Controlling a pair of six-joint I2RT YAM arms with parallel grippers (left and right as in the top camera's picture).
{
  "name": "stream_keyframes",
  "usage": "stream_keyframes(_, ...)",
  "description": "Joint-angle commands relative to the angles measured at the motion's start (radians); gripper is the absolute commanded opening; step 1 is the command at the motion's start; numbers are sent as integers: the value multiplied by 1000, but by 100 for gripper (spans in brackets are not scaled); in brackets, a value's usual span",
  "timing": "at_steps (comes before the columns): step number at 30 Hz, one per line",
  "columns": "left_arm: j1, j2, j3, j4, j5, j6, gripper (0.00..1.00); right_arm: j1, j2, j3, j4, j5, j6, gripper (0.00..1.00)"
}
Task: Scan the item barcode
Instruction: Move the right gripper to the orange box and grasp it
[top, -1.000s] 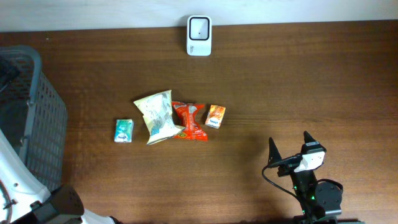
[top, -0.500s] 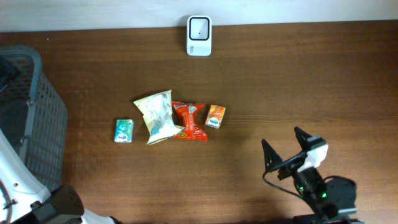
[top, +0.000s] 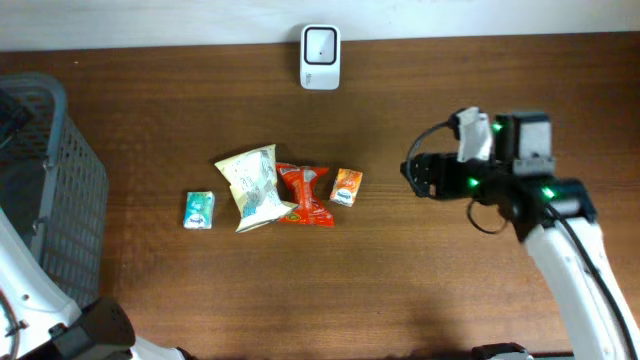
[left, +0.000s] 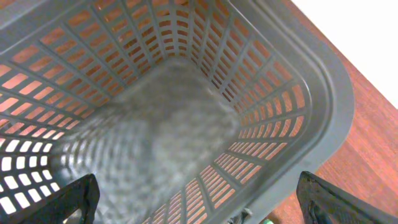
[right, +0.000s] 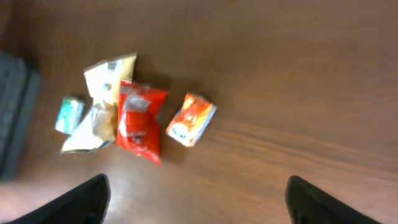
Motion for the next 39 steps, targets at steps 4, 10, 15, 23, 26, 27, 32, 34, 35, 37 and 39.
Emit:
stream_keyframes(4, 2, -2, 11, 0, 0, -10, 99, 164, 76, 13, 12, 181, 35, 81)
stream_keyframes(10, 2, -2, 11, 0, 0, -10, 99, 234, 76, 17, 23, 244, 42, 81)
stream_keyframes(15, 2, -2, 11, 0, 0, -10, 99, 247, 76, 35, 21, 248, 58, 81)
stream_keyframes(23, 2, -2, 11, 0, 0, -10, 99, 248, 122, 331, -206, 289, 69, 80)
stream_keyframes(26, 2, -2, 11, 0, 0, -10, 99, 294, 185, 436, -266, 364, 80, 78)
stream_keyframes(27, 3, -2, 11, 0, 0, -10, 99, 322, 214, 460, -265, 397, 89, 79)
stream_keyframes(32, 3, -2, 11, 0, 0, -10, 99, 418, 447, 537, -147, 291, 114, 78)
stream_keyframes(34, 2, -2, 11, 0, 0, -10, 99, 441, 537, 538, -79, 221, 150, 77)
stream_keyframes(35, 3, -2, 11, 0, 0, -10, 99, 442, 589, 538, -55, 190, 186, 77)
stream_keyframes(37, 2, -2, 11, 0, 0, -10, 99, 440, 646, 537, -54, 171, 236, 76)
stream_keyframes(39, 2, -2, 11, 0, 0, -10, 99, 435, 692, 537, -75, 195, 292, 73)
